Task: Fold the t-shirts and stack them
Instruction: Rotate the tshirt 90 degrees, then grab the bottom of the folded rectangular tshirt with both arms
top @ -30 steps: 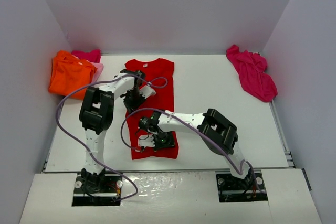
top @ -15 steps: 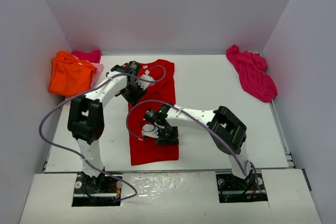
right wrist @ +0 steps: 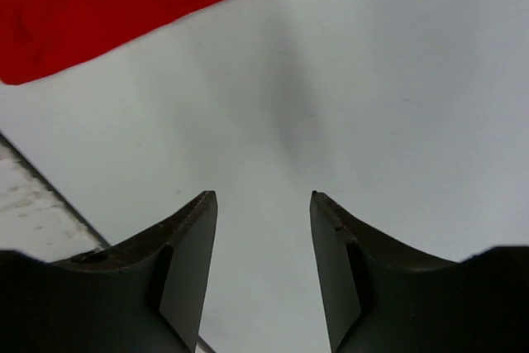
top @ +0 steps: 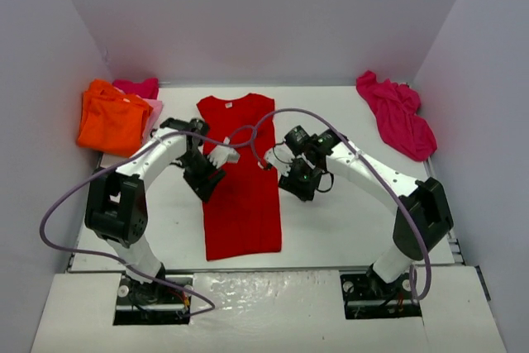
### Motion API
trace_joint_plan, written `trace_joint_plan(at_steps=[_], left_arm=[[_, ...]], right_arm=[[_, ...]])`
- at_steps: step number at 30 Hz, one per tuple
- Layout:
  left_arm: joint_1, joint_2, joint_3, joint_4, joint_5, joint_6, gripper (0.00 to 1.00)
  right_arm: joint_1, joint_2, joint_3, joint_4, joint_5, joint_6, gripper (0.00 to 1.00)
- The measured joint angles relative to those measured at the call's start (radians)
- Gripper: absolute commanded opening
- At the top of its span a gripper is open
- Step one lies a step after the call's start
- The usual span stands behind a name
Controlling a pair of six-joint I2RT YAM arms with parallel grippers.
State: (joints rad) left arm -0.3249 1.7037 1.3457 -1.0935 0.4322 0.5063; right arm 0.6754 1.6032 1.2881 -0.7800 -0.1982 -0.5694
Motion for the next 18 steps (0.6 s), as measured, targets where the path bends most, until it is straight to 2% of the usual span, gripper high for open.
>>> trace_joint_plan(at_steps=[3, 10, 18], left_arm=[[0.019, 0.022, -0.077, -0.06, 0.081, 0.04, 0.42], [0.104, 0.06, -0.094, -0.156, 0.236, 0.121, 0.44], [0.163, 0.333, -0.063, -0.188, 0.347, 0.216, 0.47]], right_arm=[[-0.034, 0.011, -0.072, -0.005, -0.149, 0.004, 0.39], [-0.054, 0.141, -0.102, -0.012, -0.429, 0.014, 0.44], [-0.085, 0.328, -0.08, -0.062, -0.643, -0.078, 0.43]])
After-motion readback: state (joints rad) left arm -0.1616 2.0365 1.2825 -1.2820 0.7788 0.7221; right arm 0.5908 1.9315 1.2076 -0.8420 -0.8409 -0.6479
